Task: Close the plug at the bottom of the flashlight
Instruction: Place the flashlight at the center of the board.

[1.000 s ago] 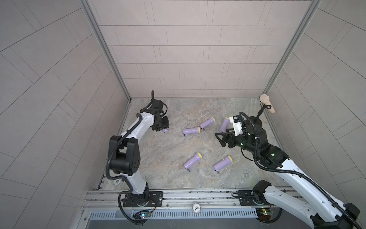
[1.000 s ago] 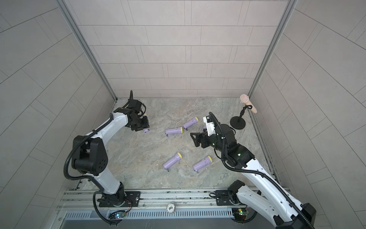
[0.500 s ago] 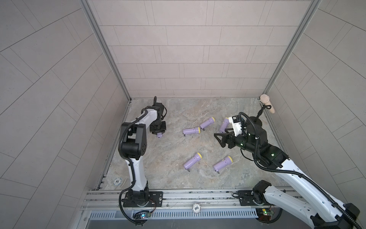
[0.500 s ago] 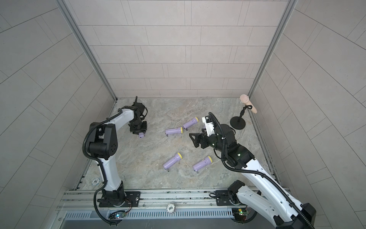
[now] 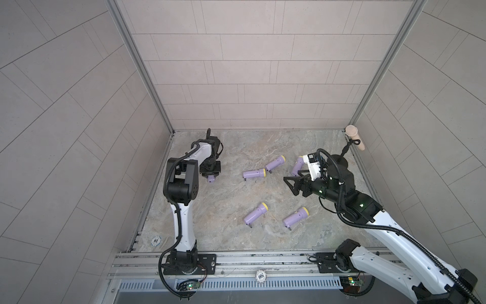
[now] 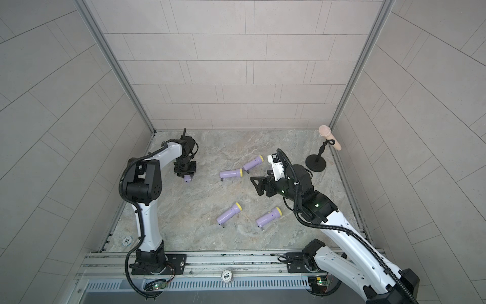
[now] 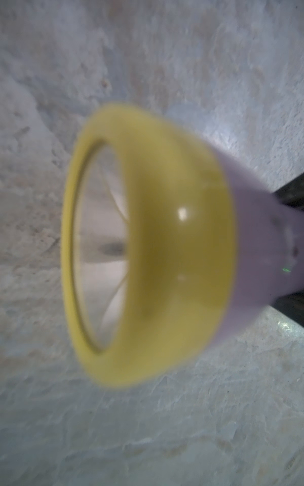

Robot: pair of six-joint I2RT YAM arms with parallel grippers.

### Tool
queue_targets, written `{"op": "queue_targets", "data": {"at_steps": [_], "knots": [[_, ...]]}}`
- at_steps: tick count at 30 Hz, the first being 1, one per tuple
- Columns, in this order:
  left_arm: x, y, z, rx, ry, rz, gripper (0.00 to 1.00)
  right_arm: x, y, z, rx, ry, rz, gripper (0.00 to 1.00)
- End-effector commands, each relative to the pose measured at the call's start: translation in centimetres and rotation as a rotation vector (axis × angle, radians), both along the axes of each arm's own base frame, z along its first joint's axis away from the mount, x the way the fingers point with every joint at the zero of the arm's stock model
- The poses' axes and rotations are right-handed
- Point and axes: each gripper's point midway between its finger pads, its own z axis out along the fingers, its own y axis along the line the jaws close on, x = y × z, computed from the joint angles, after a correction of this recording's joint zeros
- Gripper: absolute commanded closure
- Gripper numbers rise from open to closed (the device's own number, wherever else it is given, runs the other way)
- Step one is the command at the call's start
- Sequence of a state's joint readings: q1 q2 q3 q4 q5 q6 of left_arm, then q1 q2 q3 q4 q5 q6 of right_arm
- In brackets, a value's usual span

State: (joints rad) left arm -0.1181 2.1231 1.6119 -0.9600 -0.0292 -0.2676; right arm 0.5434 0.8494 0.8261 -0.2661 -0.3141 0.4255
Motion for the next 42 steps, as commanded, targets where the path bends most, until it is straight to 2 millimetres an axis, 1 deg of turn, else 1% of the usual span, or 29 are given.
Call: {"op": "queue_targets", "data": {"at_steps": [1, 5, 9, 13, 16, 24, 31, 36, 42], "knots": [[0.1, 0.5, 0.7, 0.019, 0.01, -0.015, 1.0, -0.3, 0.2, 0.0, -0.003, -0.016, 0.018, 0.08], [0.0, 0.6, 0.3, 0.03, 0.021, -0.021, 1.0, -0.3, 0.3, 0.0, -0.003, -0.016, 0.02, 0.08], [0.0, 0.5, 0.2, 0.032, 0.026, -0.024, 0.96, -0.2, 0.4, -0.1, -0.004, -0.013, 0.021, 0.08], [-0.1, 0.7, -0.1, 0.039, 0.038, -0.024, 0.89, -0.3, 0.4, -0.2, -0.006, -0.01, 0.025, 0.08], [-0.1, 0.6, -0.2, 0.04, 0.039, -0.028, 0.83, -0.2, 0.4, -0.2, -0.007, -0.01, 0.024, 0.08], [-0.2, 0.5, -0.2, 0.038, 0.044, -0.032, 0.7, -0.2, 0.5, -0.3, -0.009, -0.006, 0.024, 0.08], [-0.3, 0.4, -0.5, 0.036, 0.057, -0.038, 0.64, -0.2, 0.5, -0.2, -0.007, -0.005, 0.026, 0.07], [-0.4, 0.4, -0.6, 0.039, 0.062, -0.041, 0.57, -0.2, 0.5, -0.4, -0.01, 0.001, 0.028, 0.07], [-0.4, 0.4, -0.7, 0.038, 0.067, -0.043, 0.52, -0.1, 0.6, -0.4, -0.011, 0.005, 0.027, 0.06]]}}
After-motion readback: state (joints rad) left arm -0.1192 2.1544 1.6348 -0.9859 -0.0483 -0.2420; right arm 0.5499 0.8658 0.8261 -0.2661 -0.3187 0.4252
